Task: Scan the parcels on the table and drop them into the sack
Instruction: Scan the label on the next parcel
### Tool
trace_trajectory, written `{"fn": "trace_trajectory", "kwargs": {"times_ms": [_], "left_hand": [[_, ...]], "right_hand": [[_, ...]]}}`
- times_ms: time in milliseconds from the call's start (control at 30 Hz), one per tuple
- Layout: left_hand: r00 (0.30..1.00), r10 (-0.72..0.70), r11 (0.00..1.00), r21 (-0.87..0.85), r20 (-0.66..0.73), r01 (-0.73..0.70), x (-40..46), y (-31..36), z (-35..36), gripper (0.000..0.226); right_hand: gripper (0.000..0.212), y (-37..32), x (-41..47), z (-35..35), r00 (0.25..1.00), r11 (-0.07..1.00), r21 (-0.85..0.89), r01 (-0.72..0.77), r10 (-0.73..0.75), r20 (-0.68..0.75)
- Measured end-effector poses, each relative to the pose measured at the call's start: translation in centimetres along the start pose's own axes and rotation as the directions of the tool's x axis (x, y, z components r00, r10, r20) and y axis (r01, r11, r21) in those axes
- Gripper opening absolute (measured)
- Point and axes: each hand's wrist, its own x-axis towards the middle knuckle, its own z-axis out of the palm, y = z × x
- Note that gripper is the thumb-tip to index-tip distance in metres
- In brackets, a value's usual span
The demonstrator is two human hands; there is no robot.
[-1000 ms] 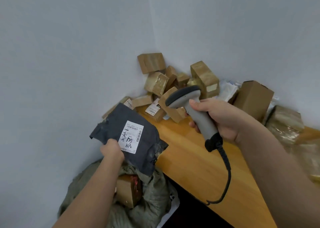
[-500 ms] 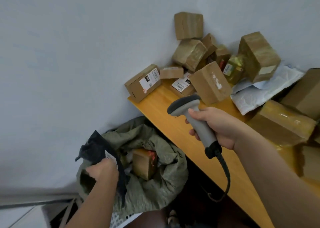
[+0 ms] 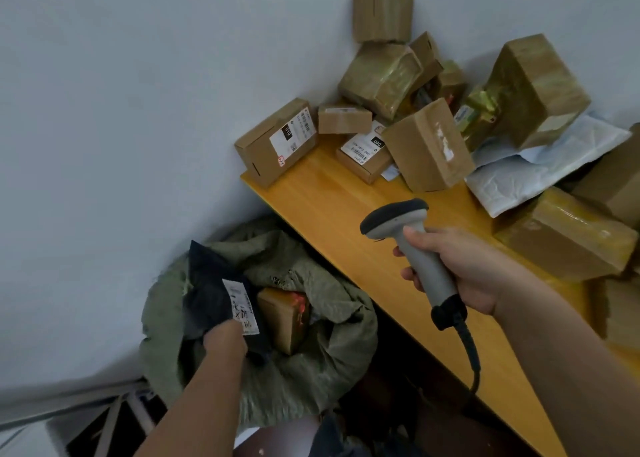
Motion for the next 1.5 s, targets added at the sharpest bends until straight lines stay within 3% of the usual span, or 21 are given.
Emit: {"fn": "trace_trajectory", "kwargs": {"times_ms": [100, 167, 267, 367, 500, 633, 833, 900, 967, 1000, 1067, 1100, 1167, 1300, 1367, 1500], "left_hand": [[0.980, -0.193, 0.981, -0.024, 0.038, 0.194, -0.1, -0.5, 0.0, 0.050], [0.966, -0.257, 0.964, -0.060, 0.038, 0.259, -2.0, 0.0, 0.5, 0.053], [0.925, -0.317, 0.939, -0.067, 0.211, 0.337, -3.1, 1.2, 1.7, 0.067], [0.913, -0.230, 0.972, 0.028, 0.337, 0.234, -5.5, 3.2, 4.8, 0.072], [0.911, -0.025, 0.996, 0.084, 0.411, -0.011, -9.8, 6.8, 10.2, 0.049], [0.849, 0.107, 0.980, 0.090, 0.518, -0.178, -13.7, 8.9, 15.3, 0.033], [0.726, 0.210, 0.931, 0.093, 0.655, -0.353, -19.3, 9.9, 22.6, 0.039], [0.714, 0.259, 0.898, 0.111, 0.650, -0.427, -21.3, 10.4, 25.4, 0.048], [0.677, 0.430, 0.769, 0.151, 0.597, -0.621, -22.5, 11.0, 28.3, 0.069], [0.604, 0.541, 0.633, 0.189, 0.585, -0.750, -23.0, 11.4, 29.7, 0.079], [0.395, 0.715, 0.278, 0.283, 0.578, -0.918, -23.9, 12.5, 32.0, 0.087], [0.307, 0.760, 0.123, 0.337, 0.573, -0.933, -24.2, 13.3, 33.1, 0.086], [0.203, 0.770, -0.086, 0.414, 0.605, -0.906, -24.3, 14.5, 35.3, 0.082], [0.117, 0.729, -0.268, 0.438, 0.675, -0.858, -22.4, 14.4, 37.0, 0.083], [0.098, 0.785, -0.229, 0.434, 0.612, -0.871, -21.3, 13.9, 36.2, 0.087], [0.285, 0.887, 0.183, 0.291, 0.363, -0.939, -19.9, 11.5, 33.2, 0.076]], "right_hand": [[0.028, 0.0, 0.3, 0.2, 1.000, 1.000, 0.008, 0.006, -0.006, 0.010], [0.030, -0.2, 0.4, 0.1, 1.000, 1.000, 0.016, 0.010, -0.010, 0.010], [0.027, -0.7, 0.0, -0.3, 1.000, 0.999, 0.046, 0.026, -0.026, -0.005], [0.022, -1.2, -0.7, -1.6, 0.997, 0.995, 0.083, 0.061, -0.057, -0.045], [0.022, -2.0, -1.4, -4.4, 0.989, 0.985, 0.144, 0.094, -0.075, -0.131], [0.024, -2.5, -1.5, -7.9, 0.973, 0.967, 0.217, 0.134, -0.086, -0.215], [0.031, -3.6, -0.1, -13.7, 0.953, 0.939, 0.279, 0.201, -0.120, -0.279], [0.031, -4.2, 0.7, -15.8, 0.950, 0.930, 0.292, 0.222, -0.139, -0.280], [0.027, -4.5, 1.6, -18.0, 0.949, 0.925, 0.299, 0.234, -0.150, -0.277], [0.025, -4.5, 2.0, -19.0, 0.949, 0.926, 0.297, 0.234, -0.151, -0.276], [0.024, -4.5, 3.0, -20.7, 0.952, 0.928, 0.296, 0.225, -0.143, -0.272], [0.025, -4.3, 3.5, -21.5, 0.954, 0.930, 0.297, 0.216, -0.136, -0.269], [0.027, -4.0, 4.5, -23.1, 0.959, 0.942, 0.278, 0.189, -0.116, -0.260], [0.030, -3.5, 6.9, -25.1, 0.972, 0.960, 0.247, 0.136, -0.080, -0.223], [0.028, -3.5, 8.2, -25.5, 0.976, 0.961, 0.249, 0.123, -0.072, -0.205], [0.019, -3.5, 10.5, -25.2, 0.984, 0.956, 0.283, 0.081, -0.031, -0.177]]}}
